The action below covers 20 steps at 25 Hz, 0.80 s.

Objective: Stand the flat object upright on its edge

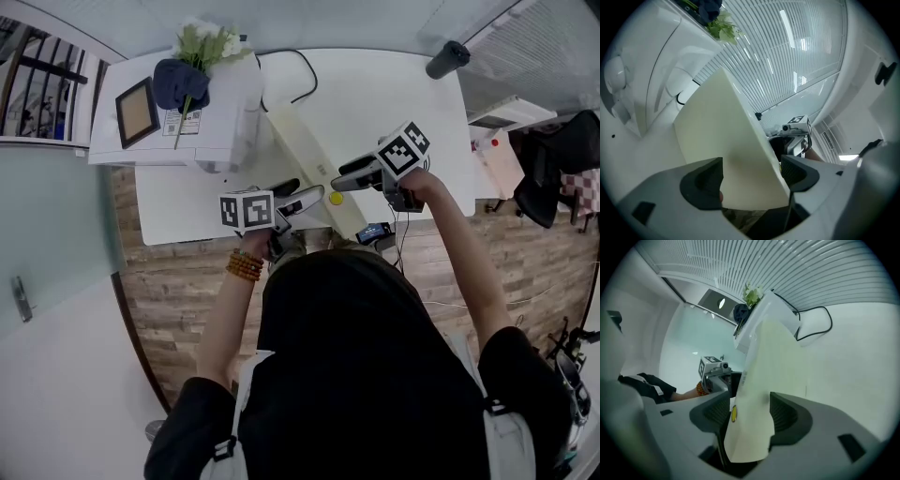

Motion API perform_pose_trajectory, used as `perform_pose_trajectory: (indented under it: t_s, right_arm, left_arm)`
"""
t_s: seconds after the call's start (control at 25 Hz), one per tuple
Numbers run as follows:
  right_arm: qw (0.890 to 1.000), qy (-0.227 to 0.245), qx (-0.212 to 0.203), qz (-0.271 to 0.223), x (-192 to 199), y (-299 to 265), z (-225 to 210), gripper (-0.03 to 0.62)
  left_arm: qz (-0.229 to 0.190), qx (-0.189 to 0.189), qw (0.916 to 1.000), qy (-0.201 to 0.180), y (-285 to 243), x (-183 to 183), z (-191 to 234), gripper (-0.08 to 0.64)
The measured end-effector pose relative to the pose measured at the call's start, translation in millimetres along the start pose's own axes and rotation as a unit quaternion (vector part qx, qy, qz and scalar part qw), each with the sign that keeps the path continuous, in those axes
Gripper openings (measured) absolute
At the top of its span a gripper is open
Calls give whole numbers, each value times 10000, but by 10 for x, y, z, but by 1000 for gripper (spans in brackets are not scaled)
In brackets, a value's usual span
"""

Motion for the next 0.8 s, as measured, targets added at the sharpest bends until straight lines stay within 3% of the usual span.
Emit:
perform_pose_trajectory:
  t_s: [0.32, 0.48, 0.68, 0.8]
  right_arm:
    - [9993, -288, -252, 15, -168, -121, -146, 255]
    - [9992, -75, -142, -367, -231, -99, -98, 218]
    - [9943, 637, 281, -811, -247, 108, 44, 189]
    - [9844, 1298, 694, -968, -227, 258, 158, 186]
  left_arm:
    - [-171, 49, 9993, 324, -69, -176, 118, 388]
    - [-272, -35, 9995, 172, -59, -273, 97, 368]
    - [-250, -52, 9959, -864, -63, -418, -137, 350]
    - [-133, -83, 9831, -1824, -96, -501, -343, 344]
Point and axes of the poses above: the fingertips, and each gripper's own axes: y backward along the fingers, z to its left, x out of its underside, the point moved 1 cm from there along y, backward along the fingers, and after that the axes turned 4 degrees about z, right-handed, at the moved point
